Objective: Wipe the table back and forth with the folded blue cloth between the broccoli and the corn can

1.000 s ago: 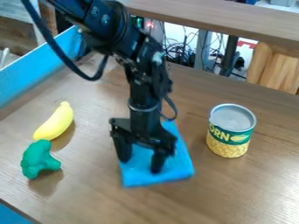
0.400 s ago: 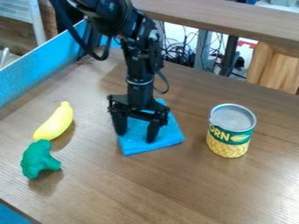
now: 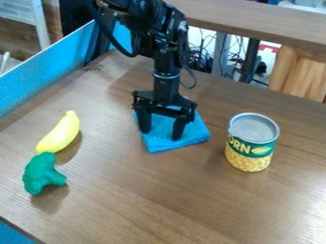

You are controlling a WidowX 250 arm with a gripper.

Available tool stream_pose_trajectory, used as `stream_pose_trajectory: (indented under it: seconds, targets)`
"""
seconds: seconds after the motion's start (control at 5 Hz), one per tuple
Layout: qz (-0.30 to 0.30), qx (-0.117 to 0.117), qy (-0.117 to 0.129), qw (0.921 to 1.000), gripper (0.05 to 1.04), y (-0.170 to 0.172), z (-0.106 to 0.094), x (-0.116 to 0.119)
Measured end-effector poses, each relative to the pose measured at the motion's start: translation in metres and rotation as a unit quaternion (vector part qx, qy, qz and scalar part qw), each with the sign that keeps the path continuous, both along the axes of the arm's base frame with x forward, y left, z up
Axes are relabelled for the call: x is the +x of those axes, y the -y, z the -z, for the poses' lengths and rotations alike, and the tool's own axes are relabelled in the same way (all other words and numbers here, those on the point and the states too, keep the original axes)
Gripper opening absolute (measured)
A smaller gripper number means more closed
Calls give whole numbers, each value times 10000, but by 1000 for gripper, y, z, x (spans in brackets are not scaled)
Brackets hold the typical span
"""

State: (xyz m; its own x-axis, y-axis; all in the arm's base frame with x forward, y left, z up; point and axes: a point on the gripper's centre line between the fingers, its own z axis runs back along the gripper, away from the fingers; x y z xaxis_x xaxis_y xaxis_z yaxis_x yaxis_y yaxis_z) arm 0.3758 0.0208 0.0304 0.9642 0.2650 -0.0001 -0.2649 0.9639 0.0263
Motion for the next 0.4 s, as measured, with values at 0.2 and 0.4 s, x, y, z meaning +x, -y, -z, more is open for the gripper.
stream_pose_trajectory:
  seconds: [0.2, 0.4]
  targets:
    - [-69, -51, 48, 10000, 1001, -6, -5, 5]
    - [-252, -95, 252, 9993, 1001, -19, -18, 5]
